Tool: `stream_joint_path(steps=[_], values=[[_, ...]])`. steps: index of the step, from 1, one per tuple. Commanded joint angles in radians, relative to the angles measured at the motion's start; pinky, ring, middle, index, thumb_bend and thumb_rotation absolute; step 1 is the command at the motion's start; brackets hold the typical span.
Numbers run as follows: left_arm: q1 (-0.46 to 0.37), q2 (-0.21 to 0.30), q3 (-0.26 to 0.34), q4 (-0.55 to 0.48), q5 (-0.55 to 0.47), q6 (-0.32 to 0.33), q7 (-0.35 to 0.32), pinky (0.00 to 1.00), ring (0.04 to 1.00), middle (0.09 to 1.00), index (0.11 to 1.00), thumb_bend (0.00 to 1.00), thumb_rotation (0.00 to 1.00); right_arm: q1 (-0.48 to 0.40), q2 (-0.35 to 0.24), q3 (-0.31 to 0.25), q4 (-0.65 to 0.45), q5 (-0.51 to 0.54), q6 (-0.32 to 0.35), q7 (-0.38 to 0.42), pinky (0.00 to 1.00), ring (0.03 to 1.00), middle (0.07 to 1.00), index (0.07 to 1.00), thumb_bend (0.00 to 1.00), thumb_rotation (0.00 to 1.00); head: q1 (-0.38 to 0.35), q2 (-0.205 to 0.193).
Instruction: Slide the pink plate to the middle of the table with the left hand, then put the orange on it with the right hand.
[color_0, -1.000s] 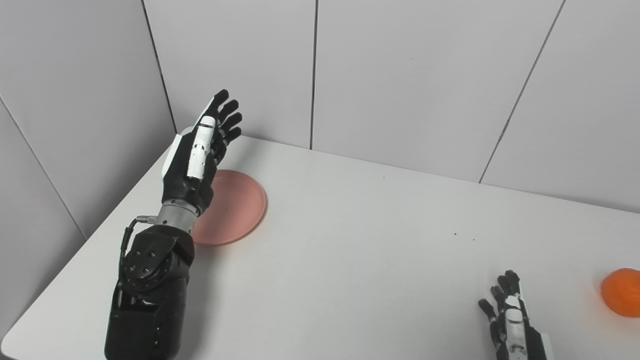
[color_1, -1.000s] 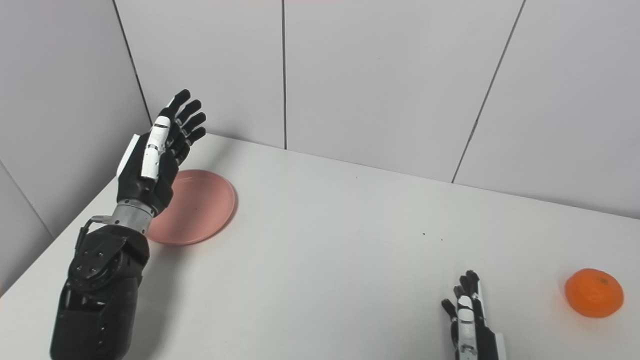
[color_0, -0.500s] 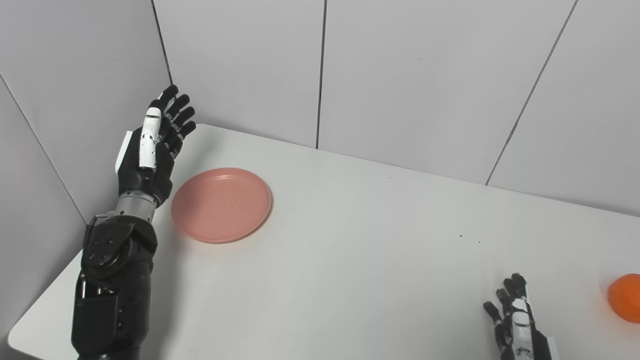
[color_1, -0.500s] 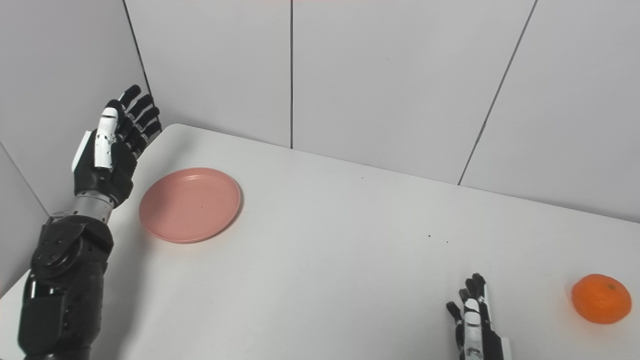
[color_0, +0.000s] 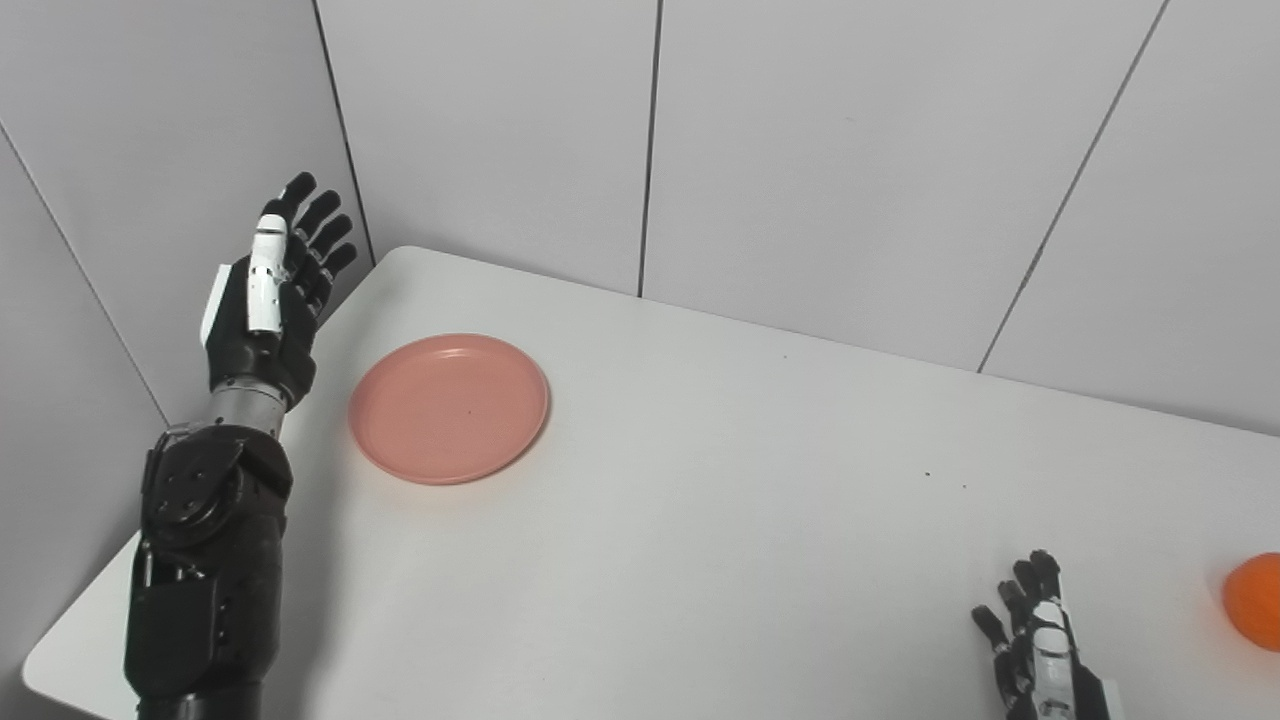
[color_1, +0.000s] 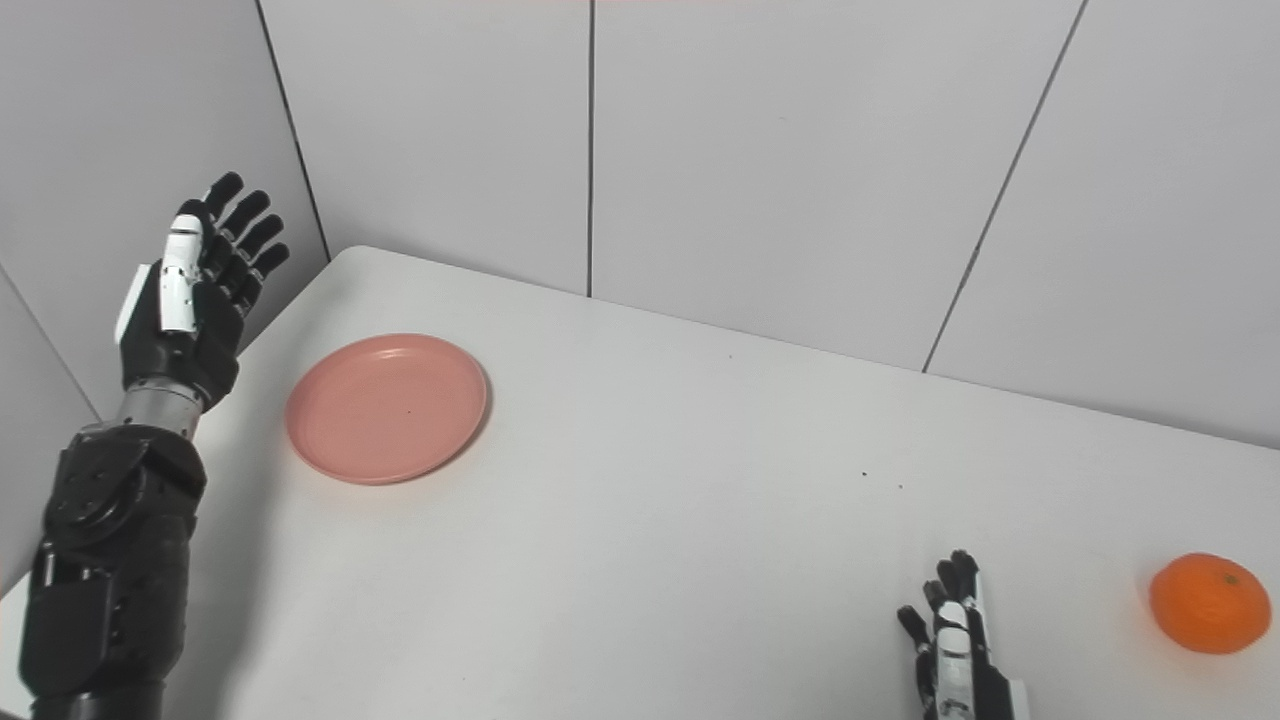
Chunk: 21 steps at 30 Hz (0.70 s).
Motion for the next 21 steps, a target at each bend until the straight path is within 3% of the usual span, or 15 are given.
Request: stream_joint_path(steps=[1,21], values=[[-0.019,0.030,0.006,-0.014,0.003,-0.037,0.007,0.91,0.917,0.919,0.902,0.36,1.00,-0.001,-0.003,-0.005,-0.014,0.005,-0.026,0.011,1.00,1.000,1.000,1.000,0.16,1.00,0.002,0.001],[-0.009,0.019,0.030,0.104,-0.034,-0.059,0.004,0.92,0.912,0.914,0.898,0.31,1.00,-0.005,-0.008,-0.018,-0.019,0.009,-0.005,0.021,1.00,1.000,1.000,1.000,0.17,1.00,0.018,0.002]])
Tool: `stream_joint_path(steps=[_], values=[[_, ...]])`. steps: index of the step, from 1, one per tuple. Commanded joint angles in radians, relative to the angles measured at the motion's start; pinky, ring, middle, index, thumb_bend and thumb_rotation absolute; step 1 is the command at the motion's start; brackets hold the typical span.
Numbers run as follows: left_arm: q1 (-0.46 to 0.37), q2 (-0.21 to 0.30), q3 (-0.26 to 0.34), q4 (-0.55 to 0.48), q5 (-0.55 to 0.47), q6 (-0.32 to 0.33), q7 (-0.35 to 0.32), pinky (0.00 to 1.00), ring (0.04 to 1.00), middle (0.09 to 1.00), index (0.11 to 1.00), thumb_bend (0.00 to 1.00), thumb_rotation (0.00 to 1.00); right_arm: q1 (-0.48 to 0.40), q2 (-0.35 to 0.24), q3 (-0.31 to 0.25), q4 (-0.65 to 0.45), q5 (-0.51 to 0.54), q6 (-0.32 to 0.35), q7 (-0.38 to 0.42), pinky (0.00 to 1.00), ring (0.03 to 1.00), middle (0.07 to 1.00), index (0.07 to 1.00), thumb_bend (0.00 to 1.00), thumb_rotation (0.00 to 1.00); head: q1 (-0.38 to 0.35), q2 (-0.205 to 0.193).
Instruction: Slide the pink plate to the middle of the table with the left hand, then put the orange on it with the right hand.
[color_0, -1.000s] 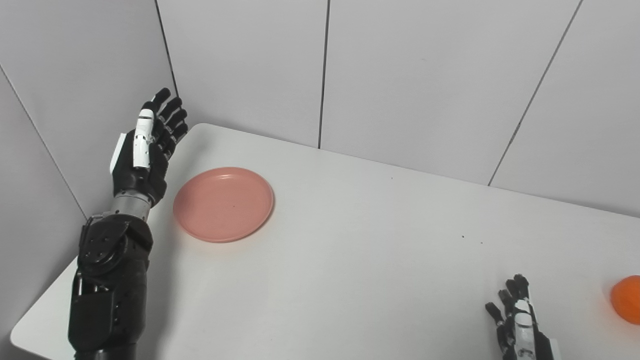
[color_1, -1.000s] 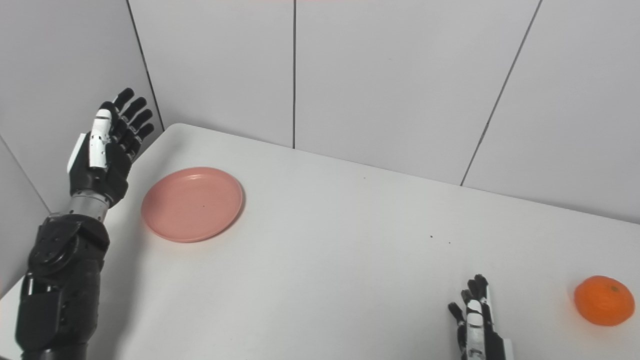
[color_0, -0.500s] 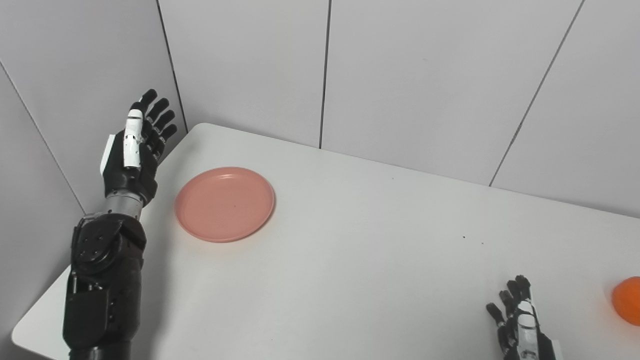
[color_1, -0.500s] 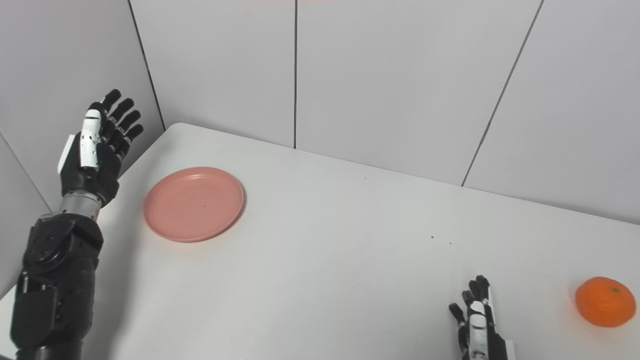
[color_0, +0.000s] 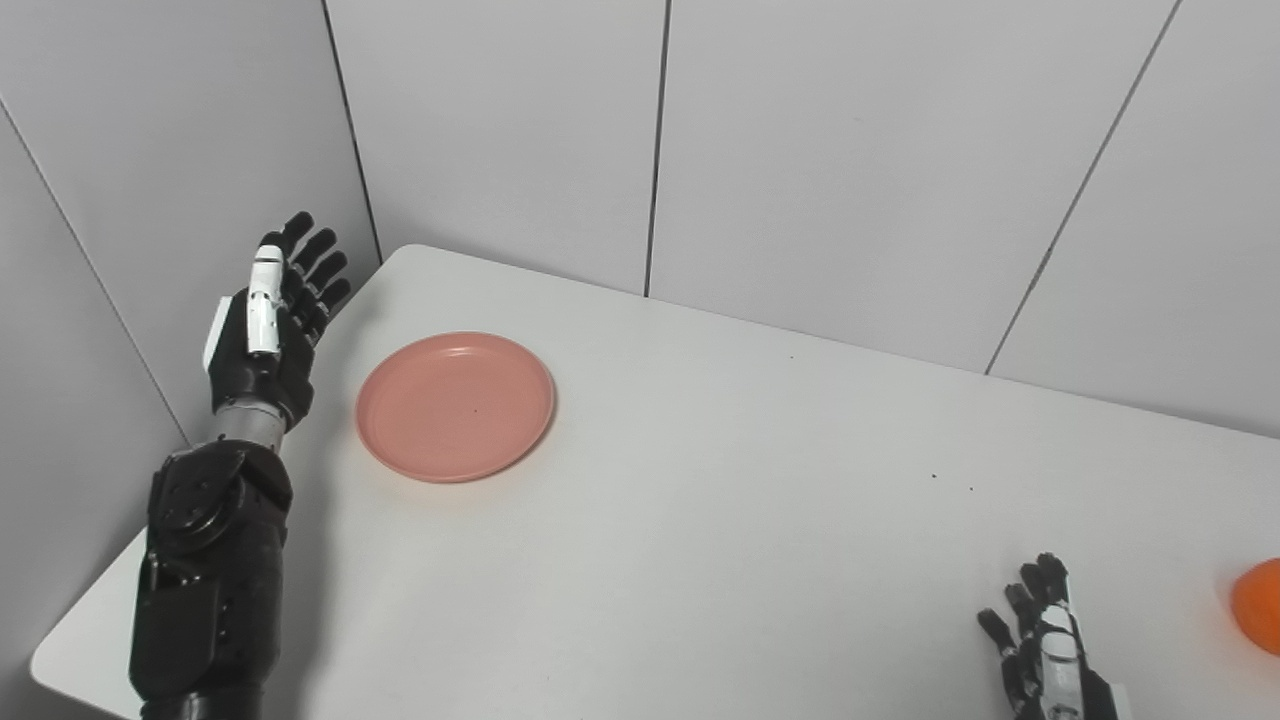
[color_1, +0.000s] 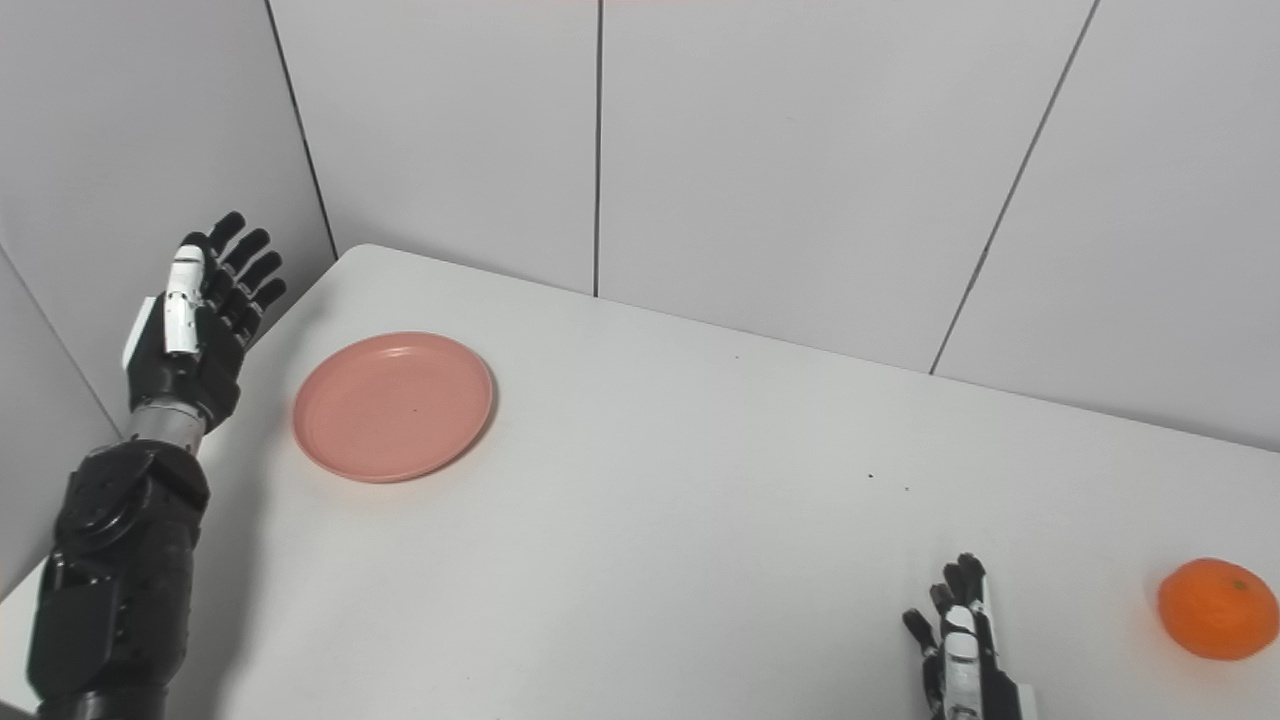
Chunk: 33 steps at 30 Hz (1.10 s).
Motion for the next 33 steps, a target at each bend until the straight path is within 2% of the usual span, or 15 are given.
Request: stream_joint_path(steps=[1,7,17,21,23,27,33], values=[[-0.022,0.022,0.004,-0.001,-0.012,-0.050,-0.007,0.92,0.916,0.918,0.901,0.30,1.00,-0.005,-0.002,-0.008,-0.017,0.013,-0.010,0.008,1.00,1.000,1.000,1.000,0.17,1.00,0.001,0.000],[-0.014,0.035,0.004,0.050,-0.015,-0.065,-0.020,0.93,0.930,0.929,0.912,0.32,1.00,-0.005,-0.003,-0.011,-0.010,0.006,-0.027,0.006,1.00,1.000,1.000,1.000,0.16,1.00,0.004,0.001],[-0.006,0.038,0.018,0.149,-0.056,-0.094,-0.066,0.94,0.934,0.931,0.923,0.29,1.00,-0.006,-0.004,-0.015,-0.015,0.021,-0.013,0.014,1.00,1.000,1.000,1.000,0.16,1.00,0.007,-0.002],[0.002,0.034,0.016,0.158,-0.061,-0.107,-0.071,0.96,0.940,0.936,0.929,0.29,1.00,-0.008,-0.009,-0.014,-0.005,0.018,-0.033,0.021,1.00,1.000,1.000,1.000,0.17,1.00,0.008,-0.003],[0.007,0.031,0.012,0.158,-0.055,-0.110,-0.069,0.96,0.945,0.939,0.930,0.29,1.00,-0.008,-0.003,-0.018,-0.011,0.029,-0.014,0.017,1.00,1.000,1.000,1.000,0.17,1.00,0.008,-0.003],[0.013,0.033,0.005,0.182,-0.054,-0.130,-0.087,0.97,0.947,0.942,0.932,0.30,1.00,-0.008,-0.008,-0.017,-0.004,0.028,-0.034,0.023,1.00,1.000,1.000,1.000,0.17,1.00,0.009,-0.001],[0.015,0.028,0.010,0.216,-0.076,-0.131,-0.097,0.97,0.948,0.945,0.926,0.31,1.00,-0.005,-0.004,-0.020,-0.011,0.028,-0.019,0.017,1.00,1.000,1.000,1.000,0.19,1.00,0.011,0.001]])
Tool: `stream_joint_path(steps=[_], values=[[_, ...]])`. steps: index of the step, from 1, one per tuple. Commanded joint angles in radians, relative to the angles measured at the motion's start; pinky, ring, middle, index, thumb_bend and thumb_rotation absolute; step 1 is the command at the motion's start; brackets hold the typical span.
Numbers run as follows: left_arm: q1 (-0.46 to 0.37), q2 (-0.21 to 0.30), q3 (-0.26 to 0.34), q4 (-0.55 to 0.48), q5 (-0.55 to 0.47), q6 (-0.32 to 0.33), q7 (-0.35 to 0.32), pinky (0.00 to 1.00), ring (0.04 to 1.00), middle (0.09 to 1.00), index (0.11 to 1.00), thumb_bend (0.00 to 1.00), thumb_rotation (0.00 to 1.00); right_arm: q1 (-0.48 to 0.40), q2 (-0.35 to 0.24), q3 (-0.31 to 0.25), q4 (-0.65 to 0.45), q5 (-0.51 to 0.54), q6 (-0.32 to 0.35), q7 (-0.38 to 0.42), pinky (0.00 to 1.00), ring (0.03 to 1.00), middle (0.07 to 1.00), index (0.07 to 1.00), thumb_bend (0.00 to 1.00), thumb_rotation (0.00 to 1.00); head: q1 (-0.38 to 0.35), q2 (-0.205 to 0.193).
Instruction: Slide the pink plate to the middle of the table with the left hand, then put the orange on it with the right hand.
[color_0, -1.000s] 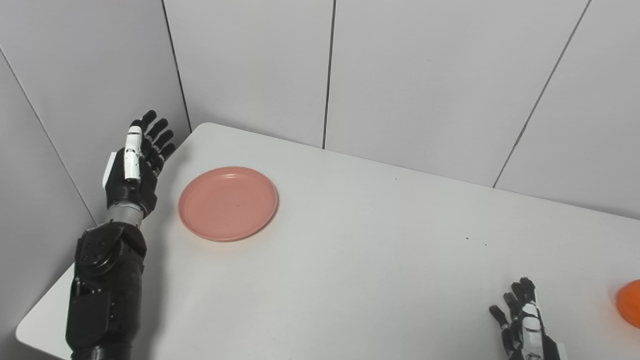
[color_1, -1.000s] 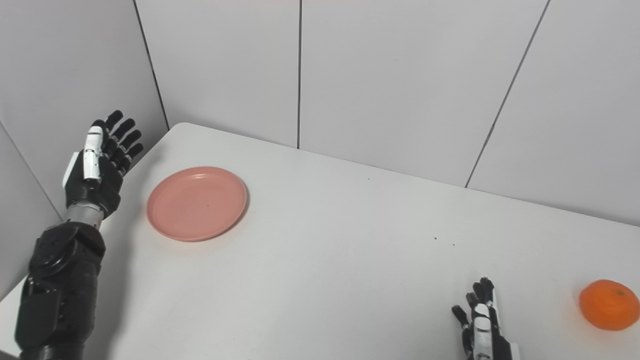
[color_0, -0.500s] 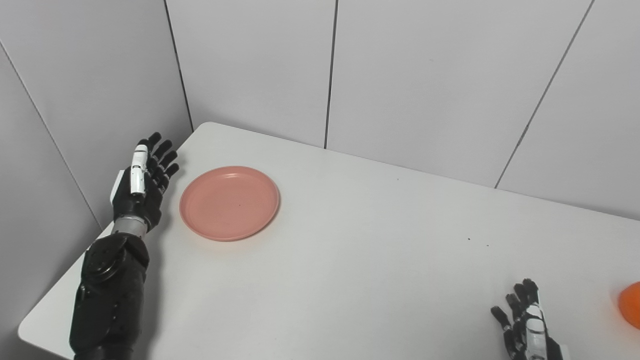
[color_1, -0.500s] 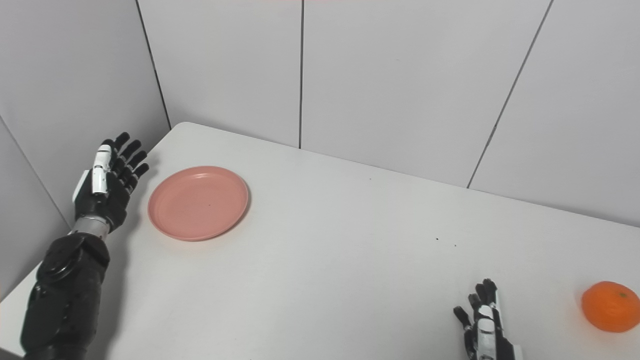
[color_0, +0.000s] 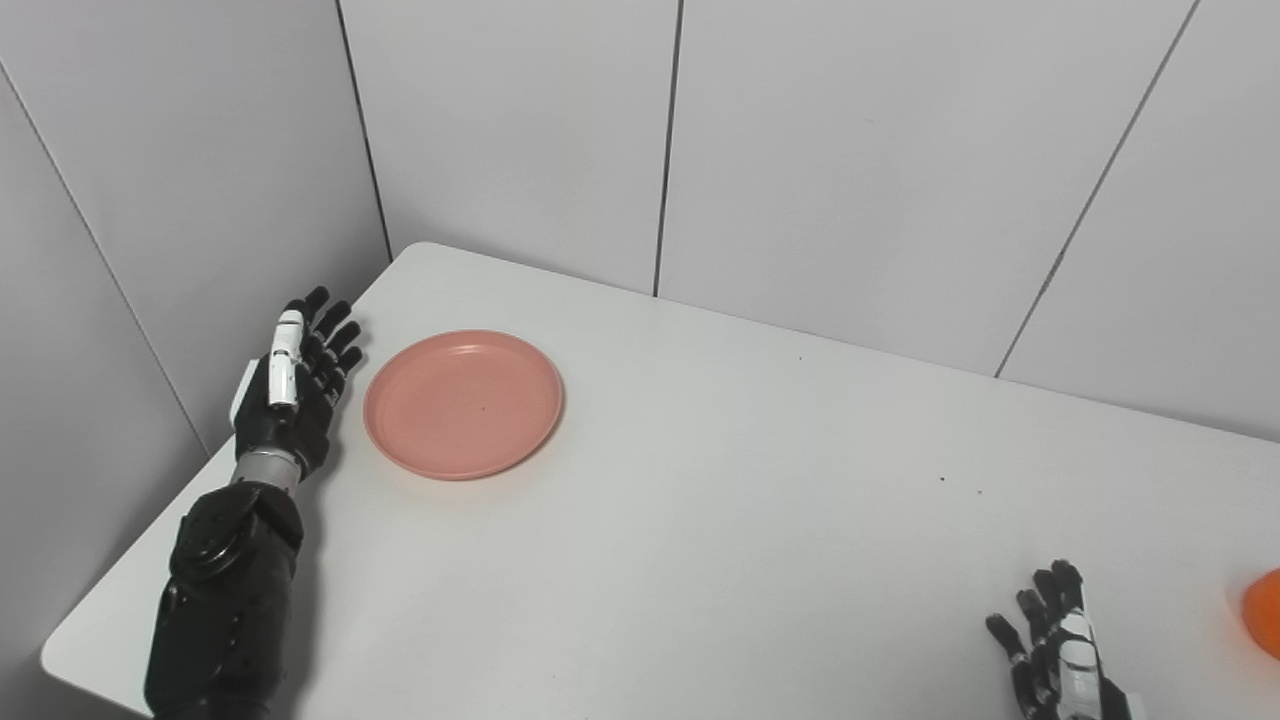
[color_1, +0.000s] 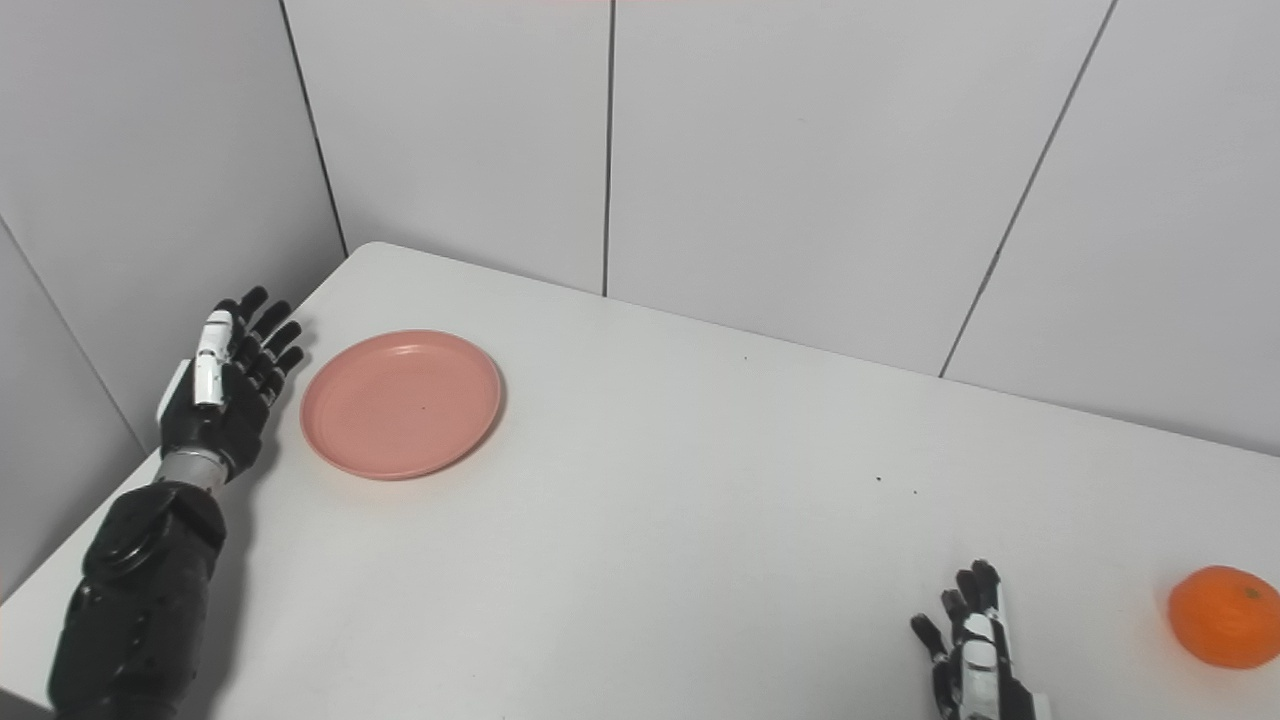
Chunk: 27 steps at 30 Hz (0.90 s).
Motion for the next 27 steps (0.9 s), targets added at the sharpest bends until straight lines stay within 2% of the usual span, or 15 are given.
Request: stream_joint_path(steps=[1,10,16,22,27], values=[[-0.015,0.025,0.003,-0.003,-0.015,-0.039,-0.020,0.96,0.949,0.947,0.928,0.32,1.00,-0.005,-0.002,-0.007,-0.015,0.005,-0.019,0.004,1.00,1.000,1.000,1.000,0.18,1.00,0.001,0.001],[-0.016,0.022,-0.006,0.010,-0.025,-0.039,-0.018,0.94,0.939,0.943,0.924,0.32,1.00,-0.005,-0.005,-0.006,-0.011,-0.003,-0.028,0.005,1.00,1.000,1.000,1.000,0.18,1.00,0.002,0.002],[-0.019,0.015,-0.020,0.016,-0.015,-0.046,-0.010,0.95,0.948,0.949,0.935,0.30,1.00,-0.003,-0.001,-0.008,-0.020,-0.005,-0.013,-0.001,1.00,1.000,1.000,1.000,0.19,1.00,0.003,0.005],[-0.021,0.022,-0.043,0.042,-0.004,-0.056,-0.012,0.96,0.942,0.953,0.946,0.31,1.00,-0.002,-0.006,-0.006,-0.011,0.003,-0.032,0.010,1.00,1.000,1.000,1.000,0.19,1.00,0.002,0.006],[-0.034,0.017,-0.050,0.068,-0.010,-0.057,-0.005,0.98,0.954,0.956,0.950,0.32,1.00,-0.001,-0.003,-0.006,-0.020,0.006,-0.014,0.007,1.00,1.000,1.000,1.000,0.18,1.00,0.001,0.008]])
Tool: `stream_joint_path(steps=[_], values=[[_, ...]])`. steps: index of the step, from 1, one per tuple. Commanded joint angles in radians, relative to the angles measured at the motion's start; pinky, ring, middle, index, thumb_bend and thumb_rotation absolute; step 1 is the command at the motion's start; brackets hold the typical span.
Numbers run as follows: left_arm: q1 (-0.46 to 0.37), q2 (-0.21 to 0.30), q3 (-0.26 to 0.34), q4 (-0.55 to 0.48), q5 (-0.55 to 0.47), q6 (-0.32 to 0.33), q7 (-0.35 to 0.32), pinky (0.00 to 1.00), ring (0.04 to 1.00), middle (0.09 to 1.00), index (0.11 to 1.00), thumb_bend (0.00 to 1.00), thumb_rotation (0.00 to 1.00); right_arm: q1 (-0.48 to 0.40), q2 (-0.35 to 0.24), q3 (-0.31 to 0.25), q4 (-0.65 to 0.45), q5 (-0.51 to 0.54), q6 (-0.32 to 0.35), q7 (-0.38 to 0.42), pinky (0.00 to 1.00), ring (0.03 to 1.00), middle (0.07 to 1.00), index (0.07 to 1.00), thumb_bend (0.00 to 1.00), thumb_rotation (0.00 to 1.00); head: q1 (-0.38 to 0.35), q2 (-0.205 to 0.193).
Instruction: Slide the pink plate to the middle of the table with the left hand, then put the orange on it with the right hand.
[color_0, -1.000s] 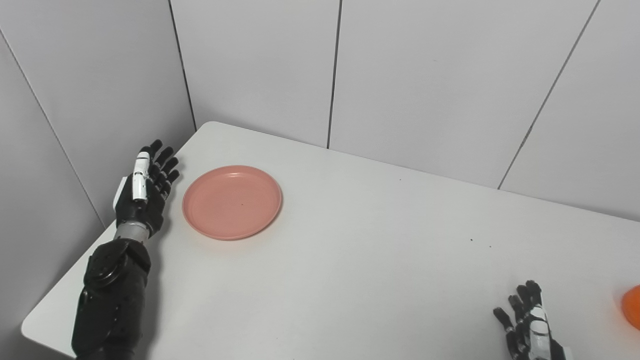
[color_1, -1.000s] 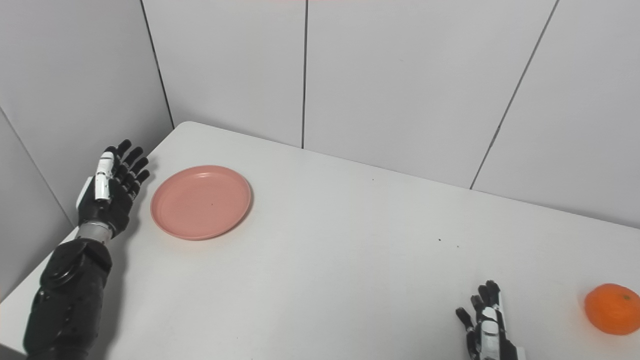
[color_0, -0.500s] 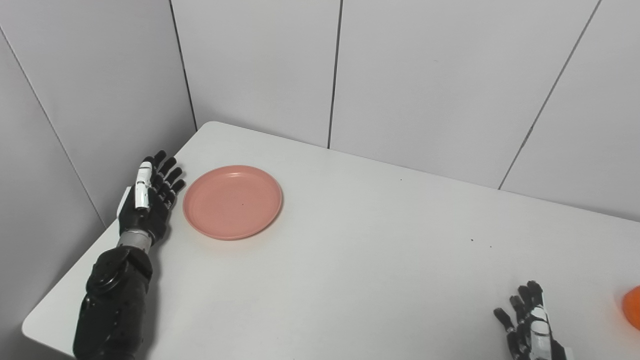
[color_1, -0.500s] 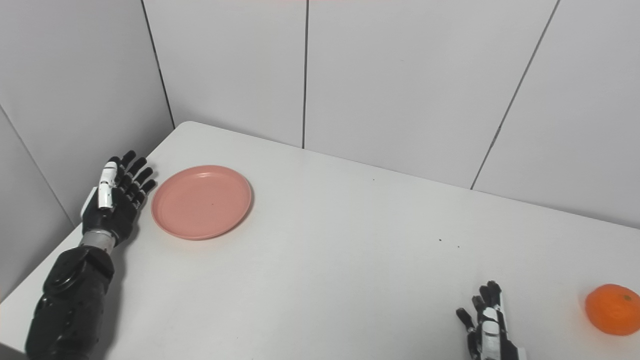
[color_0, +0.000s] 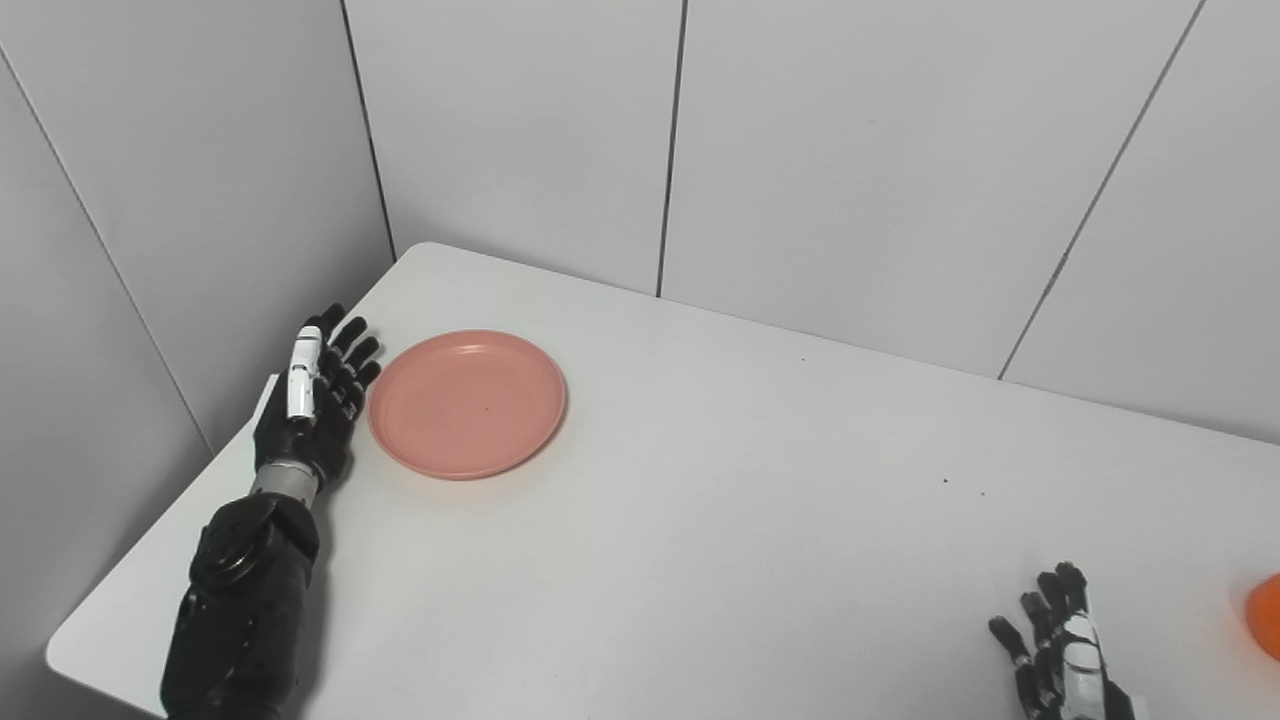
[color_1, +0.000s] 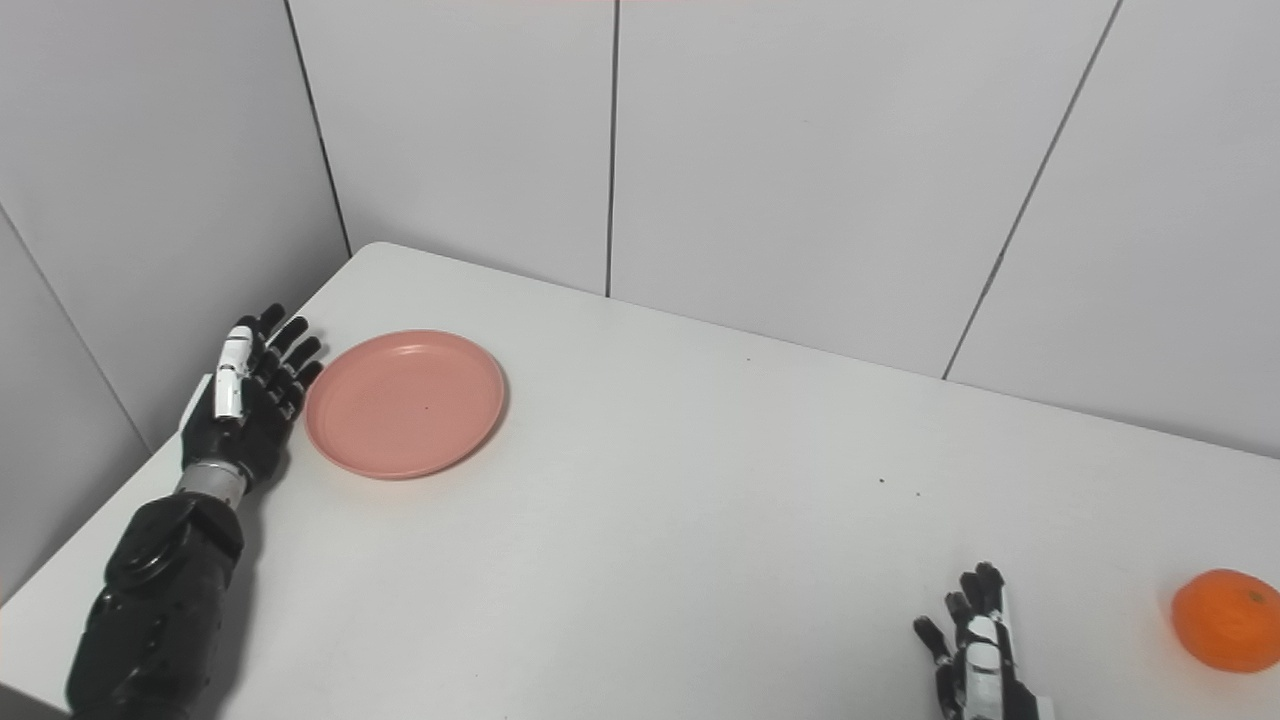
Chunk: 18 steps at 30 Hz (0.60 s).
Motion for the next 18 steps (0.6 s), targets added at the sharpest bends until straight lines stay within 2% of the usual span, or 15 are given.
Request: stream_joint_path(steps=[1,6,9,18], values=[[-0.028,0.018,-0.006,0.010,-0.004,-0.015,-0.012,0.99,0.964,0.966,0.961,0.31,1.00,-0.001,-0.006,-0.002,-0.022,0.006,-0.013,0.010,1.00,1.000,1.000,1.000,0.18,1.00,0.000,0.002],[-0.040,0.020,-0.011,0.045,-0.005,-0.031,-0.024,0.98,0.959,0.962,0.958,0.31,1.00,0.000,-0.002,-0.005,-0.024,0.003,-0.009,0.003,1.00,1.000,1.000,1.000,0.17,1.00,0.000,0.001],[-0.046,0.019,-0.017,0.057,-0.003,-0.033,-0.029,0.97,0.948,0.953,0.950,0.35,1.00,-0.001,-0.002,-0.004,-0.021,0.001,-0.014,0.003,1.00,1.000,1.000,1.000,0.17,1.00,0.000,0.001],[-0.049,0.013,-0.035,0.064,-0.009,-0.013,-0.040,0.95,0.941,0.943,0.924,0.37,1.00,-0.002,0.000,-0.002,-0.020,-0.011,-0.017,0.001,1.00,1.000,1.000,1.000,0.17,1.00,-0.003,0.004]])
